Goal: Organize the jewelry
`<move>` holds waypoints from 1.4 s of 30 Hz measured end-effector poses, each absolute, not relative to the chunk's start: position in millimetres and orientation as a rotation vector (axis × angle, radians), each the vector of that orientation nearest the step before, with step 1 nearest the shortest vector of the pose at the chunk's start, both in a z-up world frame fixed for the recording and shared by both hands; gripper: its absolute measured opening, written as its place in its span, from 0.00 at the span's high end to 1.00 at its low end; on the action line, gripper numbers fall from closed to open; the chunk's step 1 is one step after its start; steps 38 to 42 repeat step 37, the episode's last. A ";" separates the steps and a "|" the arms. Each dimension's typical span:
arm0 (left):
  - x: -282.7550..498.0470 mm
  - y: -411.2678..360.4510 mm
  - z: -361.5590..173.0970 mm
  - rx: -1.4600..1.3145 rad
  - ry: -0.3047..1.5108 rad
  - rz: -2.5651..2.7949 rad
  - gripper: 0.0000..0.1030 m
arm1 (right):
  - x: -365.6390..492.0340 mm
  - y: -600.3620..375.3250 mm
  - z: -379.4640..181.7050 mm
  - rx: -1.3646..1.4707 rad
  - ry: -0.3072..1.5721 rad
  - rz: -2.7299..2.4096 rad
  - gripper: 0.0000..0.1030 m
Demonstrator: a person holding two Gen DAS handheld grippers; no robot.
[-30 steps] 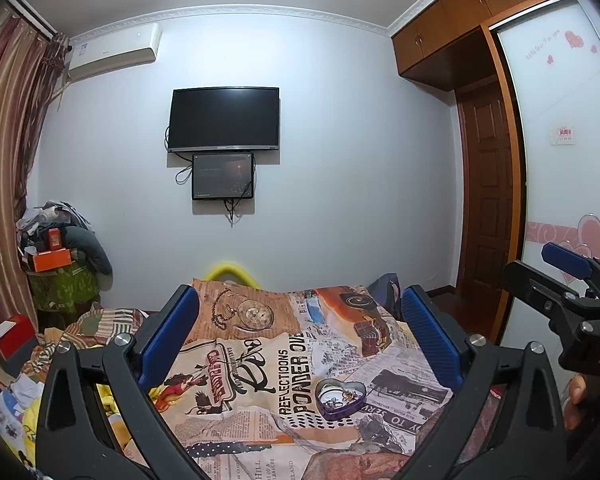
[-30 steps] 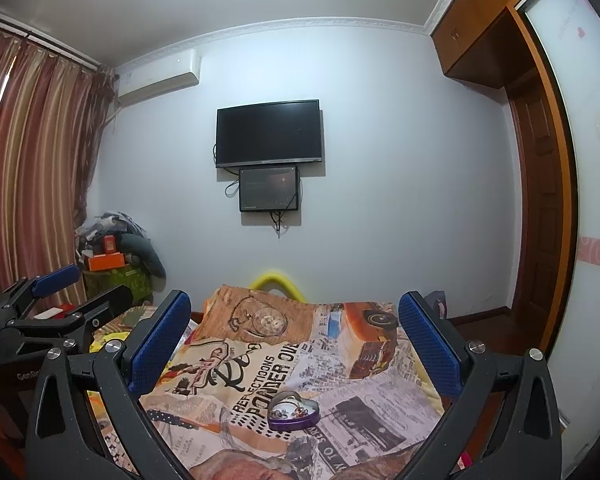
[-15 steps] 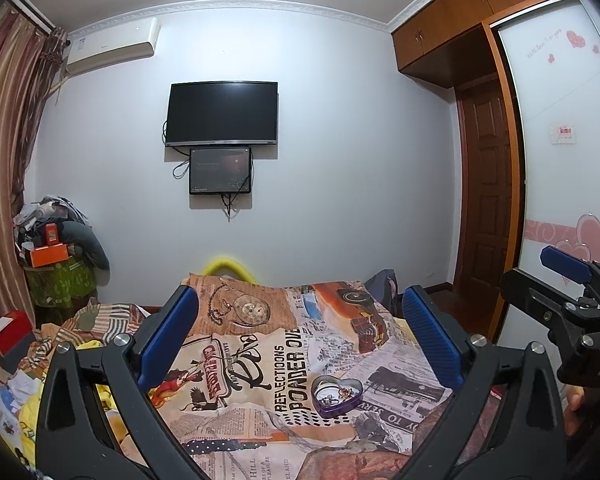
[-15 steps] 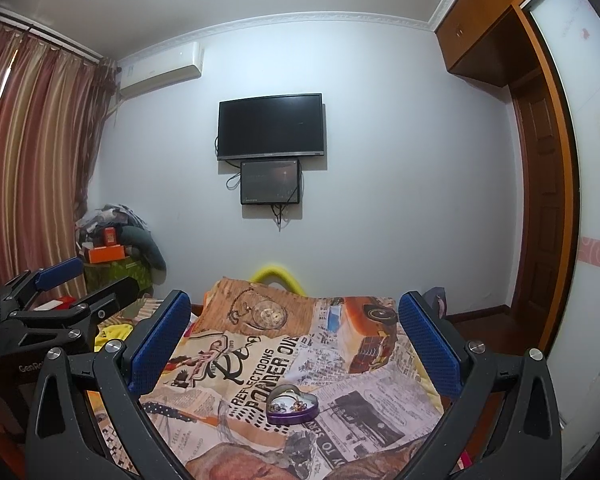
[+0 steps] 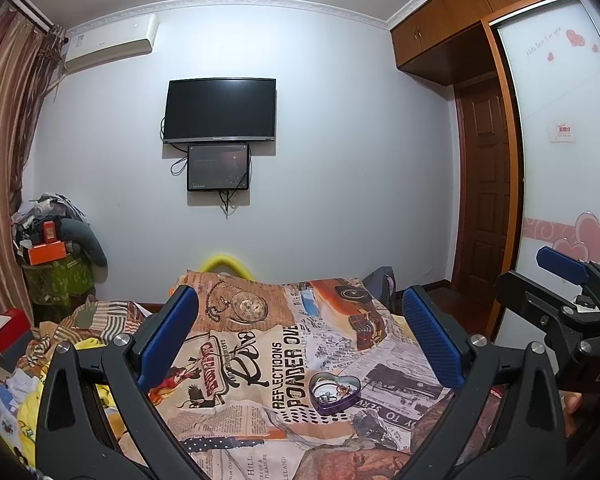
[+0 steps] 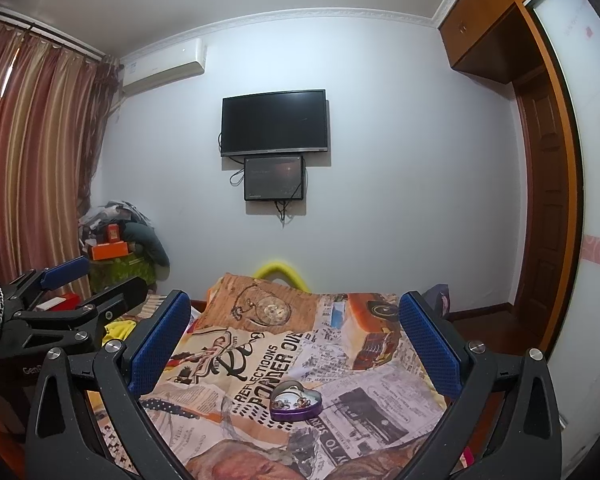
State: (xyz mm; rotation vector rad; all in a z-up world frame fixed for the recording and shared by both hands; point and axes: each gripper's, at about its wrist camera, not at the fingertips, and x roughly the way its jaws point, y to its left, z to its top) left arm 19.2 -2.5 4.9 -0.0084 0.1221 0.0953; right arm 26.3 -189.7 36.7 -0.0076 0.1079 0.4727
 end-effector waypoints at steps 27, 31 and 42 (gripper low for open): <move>21.2 -2.3 3.7 -0.029 0.133 0.072 0.00 | 29.7 -191.9 36.0 0.004 0.101 0.457 0.00; 22.2 -2.6 4.2 -0.024 0.135 0.071 0.00 | 32.6 -194.2 34.9 0.011 0.107 0.450 0.00; 28.4 -2.0 2.0 -0.020 0.148 0.071 0.00 | 36.2 -196.9 31.9 0.017 0.118 0.446 0.00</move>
